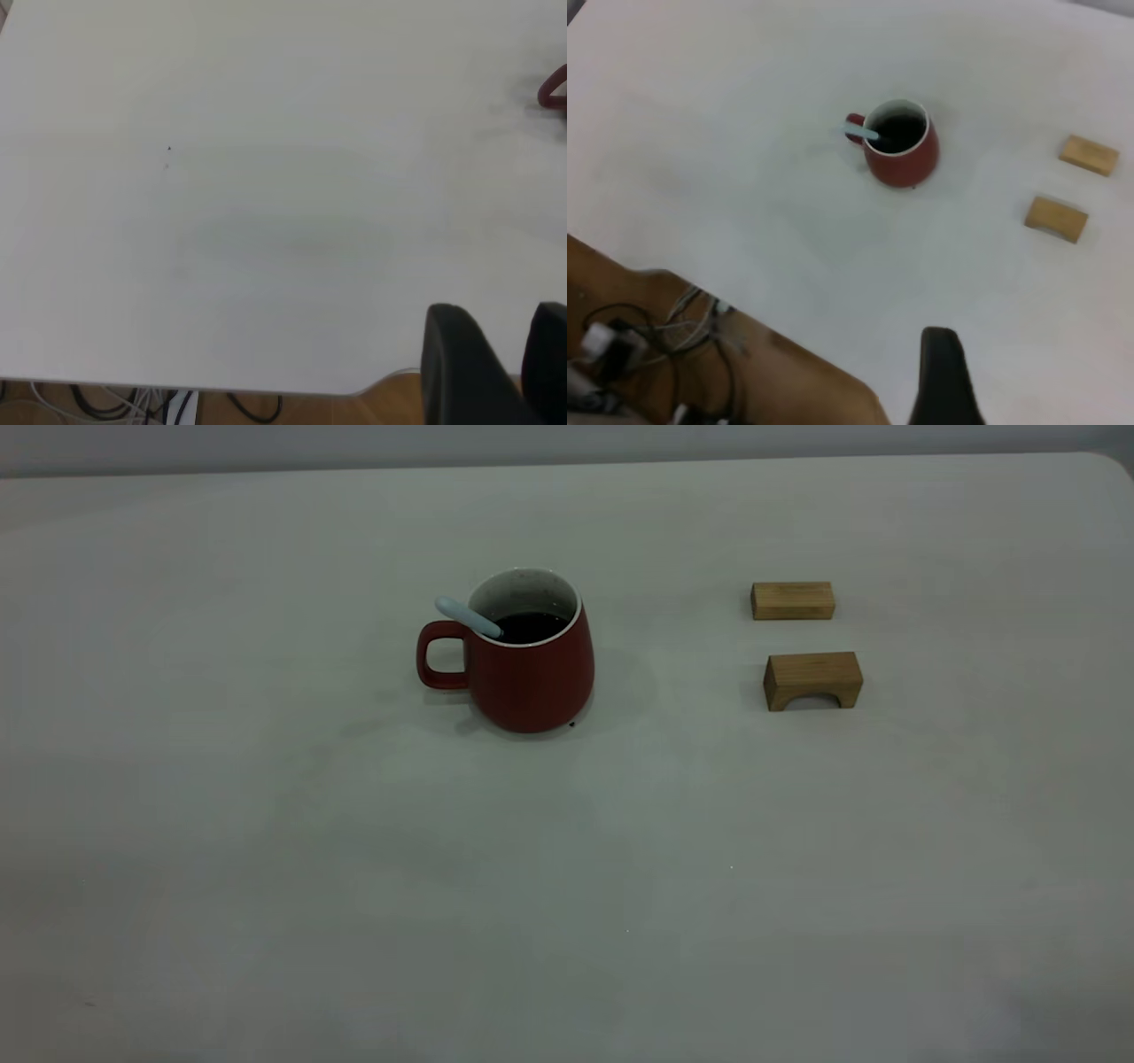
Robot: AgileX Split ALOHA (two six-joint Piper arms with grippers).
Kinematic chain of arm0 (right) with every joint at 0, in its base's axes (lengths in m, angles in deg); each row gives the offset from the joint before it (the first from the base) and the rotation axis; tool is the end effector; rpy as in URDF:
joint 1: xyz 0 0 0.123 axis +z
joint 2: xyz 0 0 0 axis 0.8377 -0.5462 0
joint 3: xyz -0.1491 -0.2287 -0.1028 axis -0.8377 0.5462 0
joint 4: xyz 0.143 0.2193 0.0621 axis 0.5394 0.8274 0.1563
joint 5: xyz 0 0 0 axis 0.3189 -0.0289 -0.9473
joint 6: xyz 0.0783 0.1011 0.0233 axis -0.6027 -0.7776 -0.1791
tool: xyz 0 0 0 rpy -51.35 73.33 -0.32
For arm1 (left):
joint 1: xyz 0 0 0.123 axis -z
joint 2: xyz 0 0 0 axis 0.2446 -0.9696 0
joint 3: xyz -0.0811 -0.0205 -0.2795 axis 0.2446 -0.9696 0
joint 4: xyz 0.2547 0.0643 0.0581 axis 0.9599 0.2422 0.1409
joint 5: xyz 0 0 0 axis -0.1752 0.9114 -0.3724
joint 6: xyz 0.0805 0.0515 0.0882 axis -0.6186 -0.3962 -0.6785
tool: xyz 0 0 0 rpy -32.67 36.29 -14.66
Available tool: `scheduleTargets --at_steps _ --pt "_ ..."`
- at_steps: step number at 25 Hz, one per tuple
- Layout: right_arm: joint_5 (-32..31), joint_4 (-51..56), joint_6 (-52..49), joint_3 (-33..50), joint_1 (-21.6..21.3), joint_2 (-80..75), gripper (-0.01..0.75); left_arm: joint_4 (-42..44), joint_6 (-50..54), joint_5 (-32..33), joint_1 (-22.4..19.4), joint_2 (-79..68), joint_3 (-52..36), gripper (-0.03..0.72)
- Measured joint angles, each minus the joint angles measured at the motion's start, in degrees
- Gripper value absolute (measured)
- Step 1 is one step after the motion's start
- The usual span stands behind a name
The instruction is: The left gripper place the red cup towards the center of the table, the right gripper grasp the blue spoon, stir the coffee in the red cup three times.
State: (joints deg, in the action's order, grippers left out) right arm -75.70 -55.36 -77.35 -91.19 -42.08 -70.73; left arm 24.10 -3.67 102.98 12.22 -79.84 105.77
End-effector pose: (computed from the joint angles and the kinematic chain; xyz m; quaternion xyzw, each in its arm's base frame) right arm 0.1166 0.0706 0.4158 -0.2086 0.8757 0.1739 0.3992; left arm 0.0325 0.0052 0.2568 -0.0326 0.8684 0.0163 0.4946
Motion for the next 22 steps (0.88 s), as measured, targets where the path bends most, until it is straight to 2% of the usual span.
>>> scheduleTargets --at_steps 4,12,17,22 --pt "0.0 -0.2 1.9 9.1 -5.1 13.8 0.580 0.0 0.0 0.0 0.0 0.0 0.0 0.245" --pt "0.0 -3.5 2.4 23.9 -13.1 30.8 0.580 0.0 0.0 0.0 0.0 0.0 0.0 0.245" --pt "0.2 -7.7 2.1 32.3 -15.0 37.0 0.580 0.0 0.0 0.0 0.0 0.0 0.0 0.245" --pt "4.7 -10.5 -0.5 38.7 -15.0 41.0 0.580 0.0 0.0 0.0 0.0 0.0 0.0 0.245"
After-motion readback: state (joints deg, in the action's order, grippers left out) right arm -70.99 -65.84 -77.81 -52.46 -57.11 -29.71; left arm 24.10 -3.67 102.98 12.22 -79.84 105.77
